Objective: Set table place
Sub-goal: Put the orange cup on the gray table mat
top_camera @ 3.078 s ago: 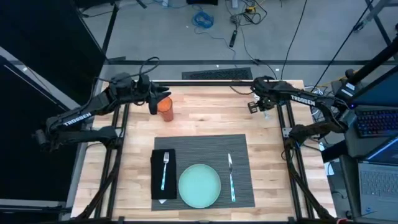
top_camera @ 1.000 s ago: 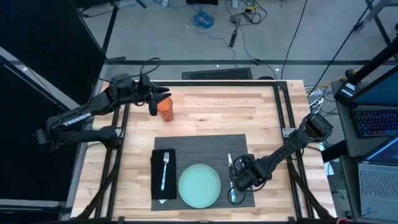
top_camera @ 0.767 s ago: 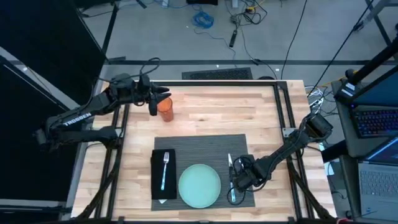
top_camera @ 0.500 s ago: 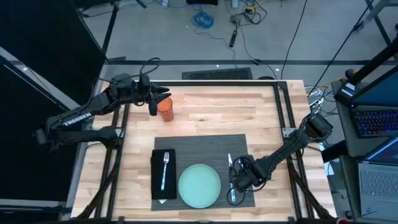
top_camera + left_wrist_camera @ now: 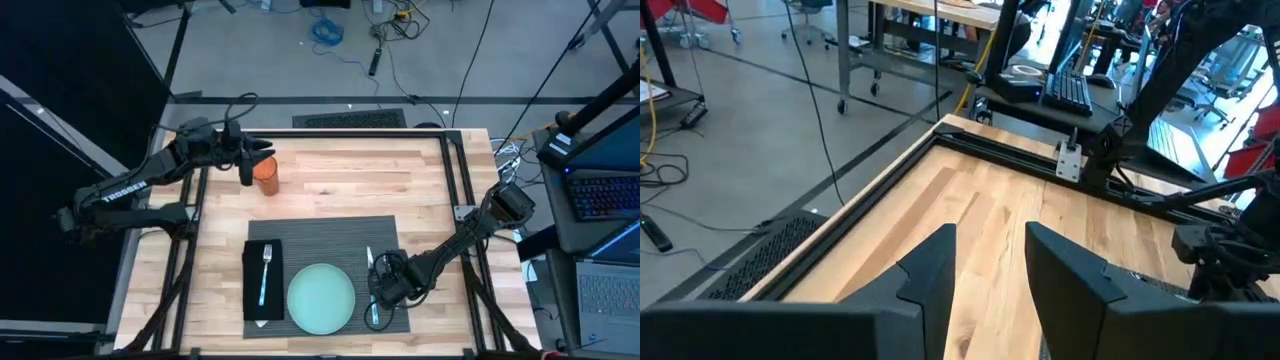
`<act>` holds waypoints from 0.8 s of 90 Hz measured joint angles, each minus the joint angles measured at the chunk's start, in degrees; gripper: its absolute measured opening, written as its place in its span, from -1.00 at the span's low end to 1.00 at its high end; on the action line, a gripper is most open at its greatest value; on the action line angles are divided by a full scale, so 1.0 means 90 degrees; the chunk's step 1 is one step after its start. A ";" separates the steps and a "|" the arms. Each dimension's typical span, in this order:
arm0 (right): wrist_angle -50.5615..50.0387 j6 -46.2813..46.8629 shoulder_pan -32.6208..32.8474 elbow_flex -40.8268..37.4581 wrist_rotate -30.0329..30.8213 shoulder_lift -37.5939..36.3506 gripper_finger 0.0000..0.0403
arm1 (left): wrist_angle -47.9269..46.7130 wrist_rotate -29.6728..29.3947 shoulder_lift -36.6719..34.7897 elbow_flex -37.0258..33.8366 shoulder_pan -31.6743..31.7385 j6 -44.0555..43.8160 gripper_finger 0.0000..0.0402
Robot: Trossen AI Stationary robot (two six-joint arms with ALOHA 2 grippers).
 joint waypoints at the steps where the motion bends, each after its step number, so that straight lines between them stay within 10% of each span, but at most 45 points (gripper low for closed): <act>1: -0.0003 0.0000 0.0000 0.0000 0.0001 -0.0002 -0.42 | 0.0000 0.0000 0.0000 0.0000 0.0000 0.0000 -0.48; 42: -0.0606 -0.0299 -0.0077 0.0000 0.0737 -0.1057 -0.37 | 0.0000 -0.0001 0.0000 0.0000 0.0000 0.0003 -0.48; 72: 0.0142 -0.3120 -0.1490 0.0000 0.1358 -0.1466 -0.37 | 0.0181 0.0052 -0.0173 0.0000 0.0005 0.0002 -0.48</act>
